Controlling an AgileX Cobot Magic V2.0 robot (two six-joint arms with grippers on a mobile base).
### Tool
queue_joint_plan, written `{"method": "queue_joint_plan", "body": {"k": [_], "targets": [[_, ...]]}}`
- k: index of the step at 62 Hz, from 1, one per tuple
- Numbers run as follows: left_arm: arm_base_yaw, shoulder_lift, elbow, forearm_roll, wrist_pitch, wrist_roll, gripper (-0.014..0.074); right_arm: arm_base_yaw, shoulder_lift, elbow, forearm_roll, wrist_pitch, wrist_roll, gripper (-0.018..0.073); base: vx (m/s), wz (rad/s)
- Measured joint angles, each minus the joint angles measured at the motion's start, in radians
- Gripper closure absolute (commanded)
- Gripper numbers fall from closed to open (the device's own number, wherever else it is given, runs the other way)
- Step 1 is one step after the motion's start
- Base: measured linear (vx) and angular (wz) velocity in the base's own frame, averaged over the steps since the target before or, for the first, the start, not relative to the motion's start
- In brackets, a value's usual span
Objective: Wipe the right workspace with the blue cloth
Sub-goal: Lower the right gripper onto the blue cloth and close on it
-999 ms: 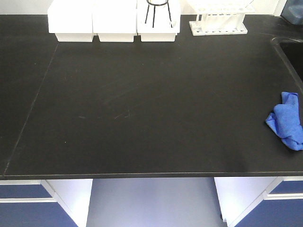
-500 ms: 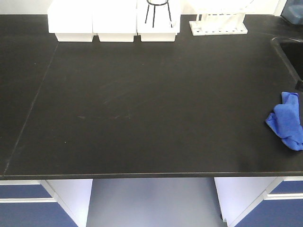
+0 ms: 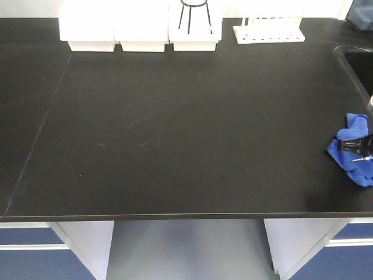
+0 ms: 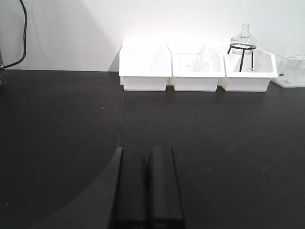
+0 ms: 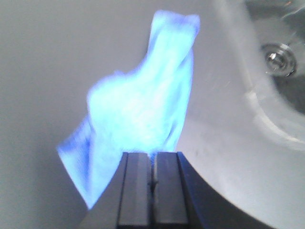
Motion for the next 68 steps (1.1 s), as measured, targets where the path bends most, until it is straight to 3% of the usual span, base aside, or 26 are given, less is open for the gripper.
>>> {"method": "queue_joint_plan", "body": {"k": [13,24,40,56,68], "targets": [[0.000,0.000,0.000,0.000,0.000,0.000,0.0602,-0.001,0.004,-0.001,0.011,0.013,0.002,0.0098,0.00,0.00],[0.000,0.000,0.000,0.000,0.000,0.000,0.0602,-0.003,0.040,-0.001,0.046,-0.026,0.009,0.0086,0.00,0.00],[0.000,0.000,0.000,0.000,0.000,0.000,0.0602,-0.003,0.113,-0.012,0.076,-0.043,0.015,0.0242,0.00,0.00],[0.000,0.000,0.000,0.000,0.000,0.000,0.0602,-0.002,0.083,-0.012,0.077,-0.033,0.017,0.0575,0.00,0.00],[0.000,0.000,0.000,0.000,0.000,0.000,0.0602,-0.002,-0.034,-0.009,0.073,0.037,-0.001,0.0566,0.00,0.00]]}}
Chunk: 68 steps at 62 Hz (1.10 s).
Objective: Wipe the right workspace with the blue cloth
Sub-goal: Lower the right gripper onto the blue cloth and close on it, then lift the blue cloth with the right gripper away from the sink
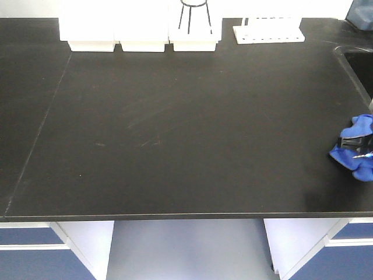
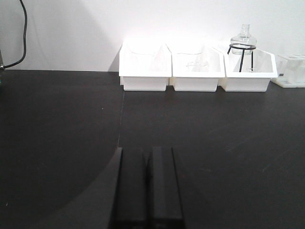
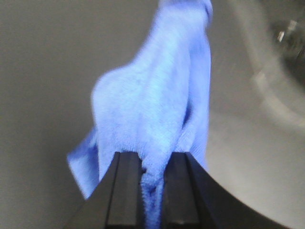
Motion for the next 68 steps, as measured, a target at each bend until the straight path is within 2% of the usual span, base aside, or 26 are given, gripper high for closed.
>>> {"method": "queue_joint_plan", "body": {"k": [12,27,37,43,50,58,68], "targets": [[0.000,0.000,0.000,0.000,0.000,0.000,0.0602,0.000,-0.162,0.001,0.007,0.086,-0.014,0.0566,0.00,0.00],[0.000,0.000,0.000,0.000,0.000,0.000,0.0602,0.018,-0.345,0.004,0.085,0.192,-0.051,0.0566,0.00,0.00],[0.000,0.000,0.000,0.000,0.000,0.000,0.0602,0.157,-0.439,0.007,0.104,0.254,-0.182,0.0564,0.00,0.00],[0.000,0.000,0.000,0.000,0.000,0.000,0.0602,0.255,-0.481,0.010,0.137,0.266,-0.197,0.0562,0.00,0.00],[0.000,0.000,0.000,0.000,0.000,0.000,0.0602,0.332,-0.521,0.010,0.187,0.267,-0.175,0.0561,0.00,0.00],[0.000,0.000,0.000,0.000,0.000,0.000,0.0602,0.374,-0.551,0.022,0.206,0.282,-0.143,0.0559,0.00,0.00],[0.000,0.000,0.000,0.000,0.000,0.000,0.0602,0.382,-0.640,0.144,0.208,0.285,-0.119,0.0557,0.00,0.00]]}}
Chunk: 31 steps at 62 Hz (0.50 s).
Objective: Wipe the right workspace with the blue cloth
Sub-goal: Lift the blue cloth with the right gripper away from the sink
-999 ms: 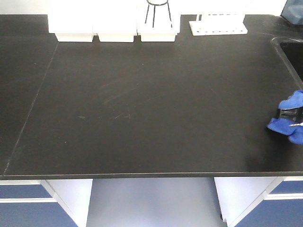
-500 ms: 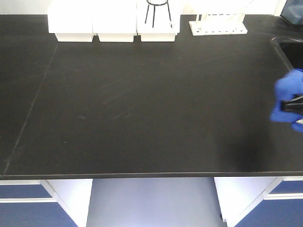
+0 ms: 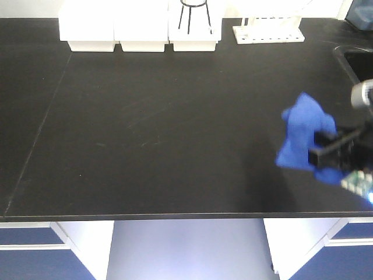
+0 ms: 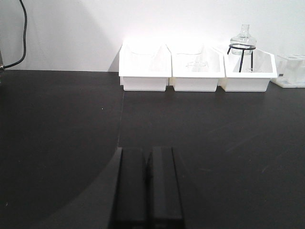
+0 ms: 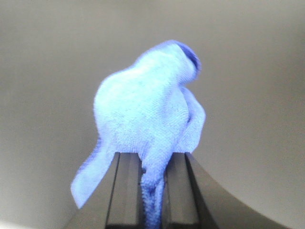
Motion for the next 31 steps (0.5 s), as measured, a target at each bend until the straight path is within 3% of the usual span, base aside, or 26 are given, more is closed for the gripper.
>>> {"method": "queue_joint_plan", "body": {"k": [13,31], "targets": [[0.000,0.000,0.000,0.000,0.000,0.000,0.0602,0.000,-0.192,0.128,-0.002,0.005,0.000,0.0557,0.00,0.00],[0.000,0.000,0.000,0.000,0.000,0.000,0.0602,0.000,-0.364,0.146,-0.005,0.017,-0.003,0.0557,0.00,0.00]]}}
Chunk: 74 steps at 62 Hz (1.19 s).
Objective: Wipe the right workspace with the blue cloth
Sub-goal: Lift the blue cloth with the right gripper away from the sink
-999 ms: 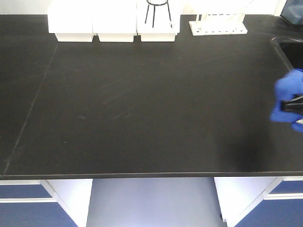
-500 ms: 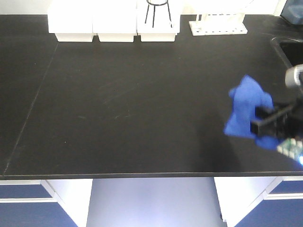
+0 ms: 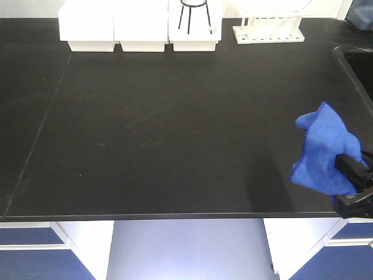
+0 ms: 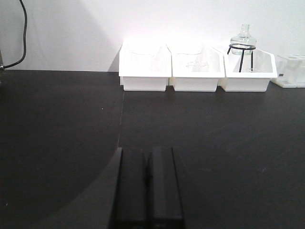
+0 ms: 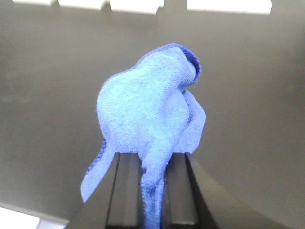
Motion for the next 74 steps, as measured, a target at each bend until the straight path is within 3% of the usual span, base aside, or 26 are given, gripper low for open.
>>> {"method": "queue_joint_plan", "body": {"k": [74], "targets": [[0.000,0.000,0.000,0.000,0.000,0.000,0.0602,0.000,-0.017,0.001,0.000,0.004,0.000,0.0557,0.00,0.00]]}}
